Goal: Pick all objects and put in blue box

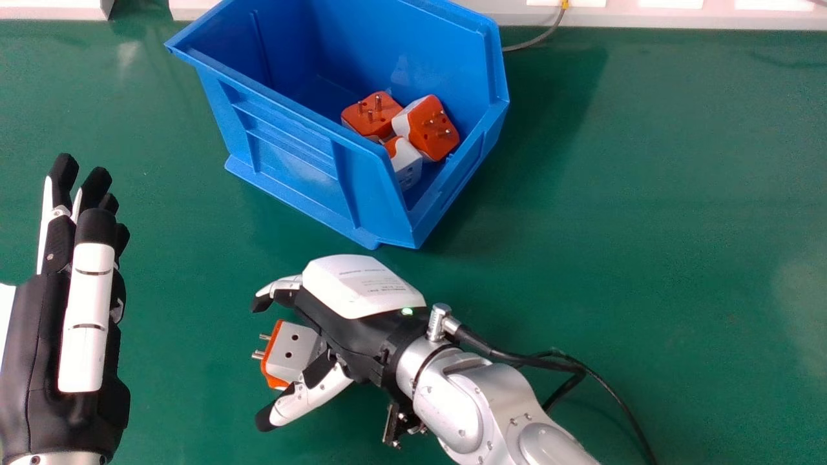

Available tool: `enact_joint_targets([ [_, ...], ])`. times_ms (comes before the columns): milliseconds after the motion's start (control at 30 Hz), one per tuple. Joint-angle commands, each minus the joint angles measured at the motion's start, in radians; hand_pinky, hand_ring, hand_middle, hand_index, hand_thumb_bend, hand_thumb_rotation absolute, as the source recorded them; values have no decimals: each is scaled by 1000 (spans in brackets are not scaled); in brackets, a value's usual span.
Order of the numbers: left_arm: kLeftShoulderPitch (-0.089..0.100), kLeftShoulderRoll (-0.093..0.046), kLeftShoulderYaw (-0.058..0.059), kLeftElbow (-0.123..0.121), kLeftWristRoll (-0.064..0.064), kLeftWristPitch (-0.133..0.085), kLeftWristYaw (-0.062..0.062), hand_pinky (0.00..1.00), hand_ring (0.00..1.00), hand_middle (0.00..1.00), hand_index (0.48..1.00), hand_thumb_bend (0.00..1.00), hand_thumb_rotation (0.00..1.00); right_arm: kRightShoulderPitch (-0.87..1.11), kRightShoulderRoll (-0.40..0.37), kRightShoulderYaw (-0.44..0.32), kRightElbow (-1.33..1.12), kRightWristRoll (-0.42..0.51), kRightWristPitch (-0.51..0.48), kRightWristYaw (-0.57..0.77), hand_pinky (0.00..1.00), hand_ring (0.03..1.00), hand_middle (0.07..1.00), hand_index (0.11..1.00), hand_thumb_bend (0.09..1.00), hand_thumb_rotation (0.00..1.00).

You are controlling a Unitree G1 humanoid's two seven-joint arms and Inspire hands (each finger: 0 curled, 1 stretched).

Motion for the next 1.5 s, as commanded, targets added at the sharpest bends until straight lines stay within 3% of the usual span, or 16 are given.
enact_joint_targets([
  [0,5,-3,12,-26,-15,-14,-3,1000,996,984,999,635,925,25,-30,0,46,-10,57,32,704,836,884,814,646,349],
  [67,5,0,12,-25,-13,-16,-6,1000,998,989,1000,639,921,24,-29,1,48,-11,60,30,699,837,890,820,642,346],
  [200,10,-5,13,-37,-13,-6,5,1000,999,988,1000,644,922,29,-34,-3,51,-4,56,23,697,837,892,814,640,324],
  [300,10,-3,12,-32,-14,-16,1,1000,999,987,1000,645,921,30,-39,-5,57,2,43,15,699,837,891,807,639,312],
  [367,10,-3,12,-29,-17,-23,-4,1000,999,988,1000,642,920,27,-44,4,65,-5,35,14,702,836,886,784,640,274],
  [533,15,-4,16,-37,-17,-21,-2,1000,1000,991,1000,643,916,19,-53,29,71,-34,51,33,679,812,868,781,625,158],
  [633,23,-5,17,-48,-17,-9,3,1000,999,991,1000,649,913,21,-64,40,68,-51,45,22,628,772,841,779,620,68],
  [867,31,0,16,-64,-16,4,7,1000,1000,991,1000,649,913,7,-88,48,83,-67,21,9,578,741,824,781,628,17],
  [1100,30,0,19,-66,-24,2,4,1000,1000,994,1000,646,920,14,-80,30,153,-44,-59,-155,505,654,762,741,613,7],
  [1200,28,0,21,-66,-16,2,6,1000,1000,994,1000,637,924,10,-78,14,214,-21,-144,-257,443,564,674,657,577,4],
  [1333,25,2,22,-69,-28,9,1,1000,999,991,1000,627,932,-4,-74,-1,278,-7,-227,-337,400,508,616,602,555,2],
  [1467,24,3,23,-68,-22,7,2,1000,999,992,1000,610,942,-24,-85,6,310,-29,-277,-376,366,462,572,549,534,1],
])
